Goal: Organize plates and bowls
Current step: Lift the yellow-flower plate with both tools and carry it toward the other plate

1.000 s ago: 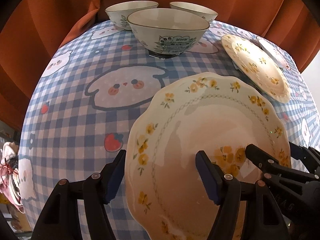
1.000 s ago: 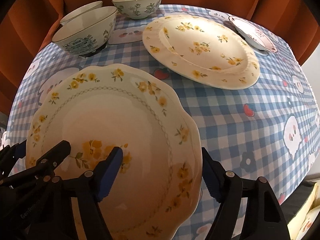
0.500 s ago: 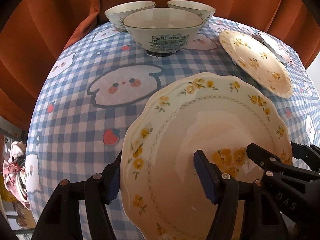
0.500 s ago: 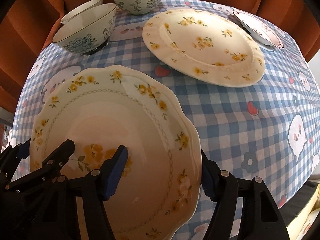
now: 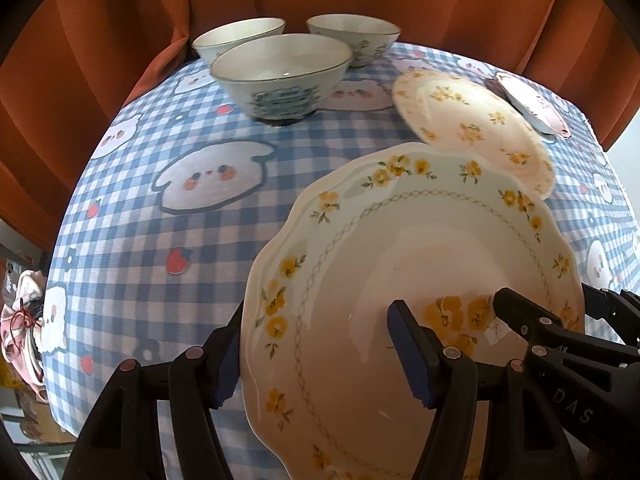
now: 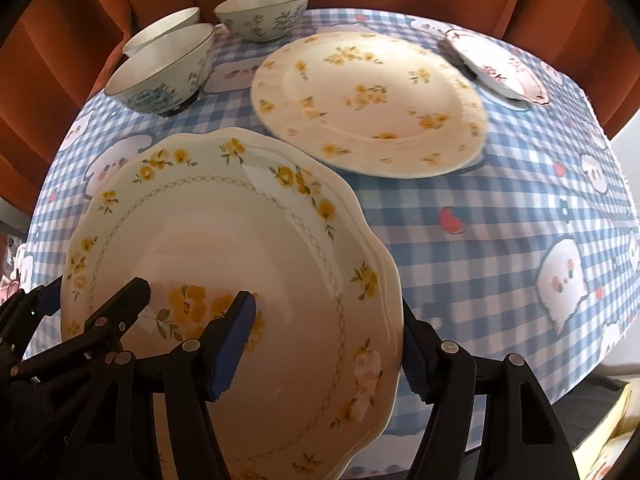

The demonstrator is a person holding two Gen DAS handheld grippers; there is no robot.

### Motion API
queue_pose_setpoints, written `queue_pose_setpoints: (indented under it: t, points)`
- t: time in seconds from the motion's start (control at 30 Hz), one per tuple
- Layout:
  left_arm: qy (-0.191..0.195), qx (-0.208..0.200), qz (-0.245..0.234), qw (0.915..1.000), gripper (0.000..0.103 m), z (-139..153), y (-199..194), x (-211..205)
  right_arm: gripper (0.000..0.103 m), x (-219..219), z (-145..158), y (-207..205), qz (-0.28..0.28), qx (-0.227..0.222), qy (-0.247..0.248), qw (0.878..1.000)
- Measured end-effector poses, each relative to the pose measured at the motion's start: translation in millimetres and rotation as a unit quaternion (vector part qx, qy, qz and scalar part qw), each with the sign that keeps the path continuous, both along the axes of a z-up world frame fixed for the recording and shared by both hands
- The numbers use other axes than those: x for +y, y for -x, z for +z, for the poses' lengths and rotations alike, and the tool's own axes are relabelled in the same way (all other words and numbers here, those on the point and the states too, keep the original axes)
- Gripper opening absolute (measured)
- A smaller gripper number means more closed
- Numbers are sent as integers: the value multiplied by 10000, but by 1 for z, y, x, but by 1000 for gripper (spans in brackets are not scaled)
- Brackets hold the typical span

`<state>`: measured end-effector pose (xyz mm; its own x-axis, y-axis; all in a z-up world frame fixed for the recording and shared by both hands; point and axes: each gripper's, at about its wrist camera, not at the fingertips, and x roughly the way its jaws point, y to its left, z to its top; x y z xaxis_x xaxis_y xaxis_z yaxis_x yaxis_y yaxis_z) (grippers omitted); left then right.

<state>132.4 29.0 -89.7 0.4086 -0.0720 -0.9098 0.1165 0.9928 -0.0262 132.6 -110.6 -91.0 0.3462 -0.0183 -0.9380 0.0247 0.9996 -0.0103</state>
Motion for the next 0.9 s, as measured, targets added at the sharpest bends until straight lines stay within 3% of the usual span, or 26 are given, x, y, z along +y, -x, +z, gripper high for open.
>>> queue_pose_setpoints:
  t: [0.47, 0.9]
  points:
    - [43, -184, -75, 9998, 67, 12, 7, -79, 71, -84, 19, 10, -65, -177, 61, 9998]
    - [46, -193, 32, 9998, 68, 6, 6, -159, 71, -160, 18, 6, 9, -178, 96, 9998]
